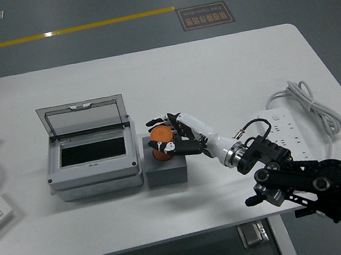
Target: Pick up the cylinder from the cube,place it in the box,flap close box
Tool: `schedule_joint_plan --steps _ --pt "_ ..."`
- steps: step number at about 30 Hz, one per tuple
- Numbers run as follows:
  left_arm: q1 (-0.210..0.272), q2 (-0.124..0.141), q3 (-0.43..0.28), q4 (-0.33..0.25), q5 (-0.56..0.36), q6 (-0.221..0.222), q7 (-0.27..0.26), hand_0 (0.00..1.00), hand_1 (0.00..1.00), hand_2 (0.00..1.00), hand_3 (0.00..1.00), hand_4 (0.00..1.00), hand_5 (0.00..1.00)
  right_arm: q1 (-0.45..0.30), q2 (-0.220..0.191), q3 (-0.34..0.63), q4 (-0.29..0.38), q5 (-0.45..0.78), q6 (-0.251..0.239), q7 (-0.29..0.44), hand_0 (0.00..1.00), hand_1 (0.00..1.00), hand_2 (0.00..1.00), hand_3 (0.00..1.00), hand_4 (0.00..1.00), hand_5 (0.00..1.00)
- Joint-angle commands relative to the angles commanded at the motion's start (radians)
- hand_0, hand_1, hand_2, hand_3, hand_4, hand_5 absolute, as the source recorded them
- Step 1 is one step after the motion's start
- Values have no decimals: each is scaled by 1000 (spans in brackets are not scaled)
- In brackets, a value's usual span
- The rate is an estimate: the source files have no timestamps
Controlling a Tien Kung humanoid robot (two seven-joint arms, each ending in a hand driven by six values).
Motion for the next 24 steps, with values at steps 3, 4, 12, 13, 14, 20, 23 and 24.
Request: schedule_joint_plan --steps 3,4,12,13,14,20,23,24 --pt "1 -1 -1 0 1 -1 0 585 569 547 609 637 205 -4 2 6 0 12 -4 10 890 842 817 826 750 236" --pt "1 -1 -1 0 1 -1 0 585 569 547 609 637 205 -4 3 8 0 14 -5 13 890 842 817 826 750 236" --pt "0 -2 1 0 0 0 0 585 568 547 609 635 203 6 2 -10 7 12 -6 13 902 851 829 833 753 240" --pt "-1 -2 2 0 0 0 0 585 568 547 609 635 203 8 2 -13 8 10 -5 11 902 851 829 833 753 240" --pt "-2 -3 3 0 0 0 0 584 568 546 608 633 201 11 2 -17 9 8 -5 10 904 853 832 832 761 227" --pt "-3 -3 5 -1 0 1 0 584 567 546 608 634 199 19 1 -26 14 0 -4 6 901 854 834 830 770 210" --pt "-3 -3 6 -1 0 1 -1 584 567 546 608 634 199 20 1 -29 14 3 -3 8 901 854 834 830 770 210" --pt "-3 -2 7 -1 1 1 -1 584 567 546 608 634 199 21 1 -30 13 6 -2 9 901 854 834 830 770 210"
